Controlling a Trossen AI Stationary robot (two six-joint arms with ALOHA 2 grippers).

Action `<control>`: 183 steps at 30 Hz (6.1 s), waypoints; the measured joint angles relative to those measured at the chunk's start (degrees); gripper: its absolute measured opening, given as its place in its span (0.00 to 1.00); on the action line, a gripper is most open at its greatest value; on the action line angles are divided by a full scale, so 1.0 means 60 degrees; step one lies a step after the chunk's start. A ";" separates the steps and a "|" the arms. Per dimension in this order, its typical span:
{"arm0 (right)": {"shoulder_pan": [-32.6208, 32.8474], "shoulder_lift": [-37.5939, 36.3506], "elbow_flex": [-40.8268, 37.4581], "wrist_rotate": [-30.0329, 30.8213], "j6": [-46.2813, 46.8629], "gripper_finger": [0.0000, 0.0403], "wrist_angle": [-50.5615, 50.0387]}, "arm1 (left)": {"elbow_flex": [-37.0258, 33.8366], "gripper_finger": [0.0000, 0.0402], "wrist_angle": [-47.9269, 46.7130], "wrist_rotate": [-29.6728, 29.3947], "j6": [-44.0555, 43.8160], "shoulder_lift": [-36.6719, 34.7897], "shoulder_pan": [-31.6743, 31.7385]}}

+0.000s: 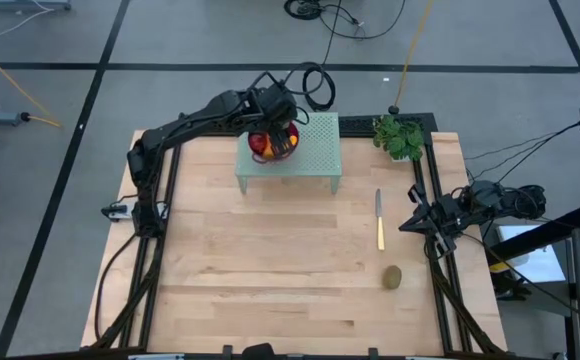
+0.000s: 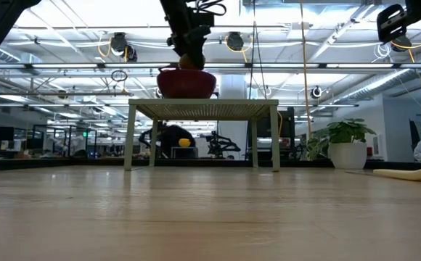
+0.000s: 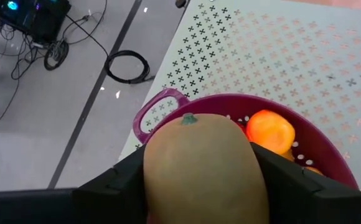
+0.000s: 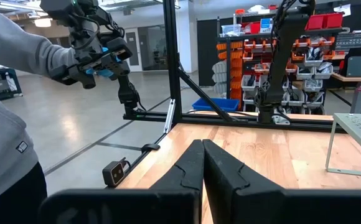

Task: Pick & Place Fruit
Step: Put the top kiwi into the violet strainer bowl on the shelf, then put the kiwi into the violet strainer bowl on the shelf

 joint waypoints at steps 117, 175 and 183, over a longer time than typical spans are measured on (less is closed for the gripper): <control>-0.0003 0.0004 -0.0007 -0.0004 0.0000 0.00 0.0000 | 0.0004 0.77 0.0146 0.1129 -0.2590 -0.2283 -0.0411; 0.0000 0.0004 -0.0007 -0.0011 0.1286 0.00 0.0539 | -1.0535 0.77 0.7112 0.0218 -0.3987 -1.0504 -0.4027; 0.0000 0.0917 -0.0007 -0.0004 0.1479 0.00 0.0663 | -1.2243 0.77 0.7220 -0.0043 -0.4291 -1.2200 -0.4490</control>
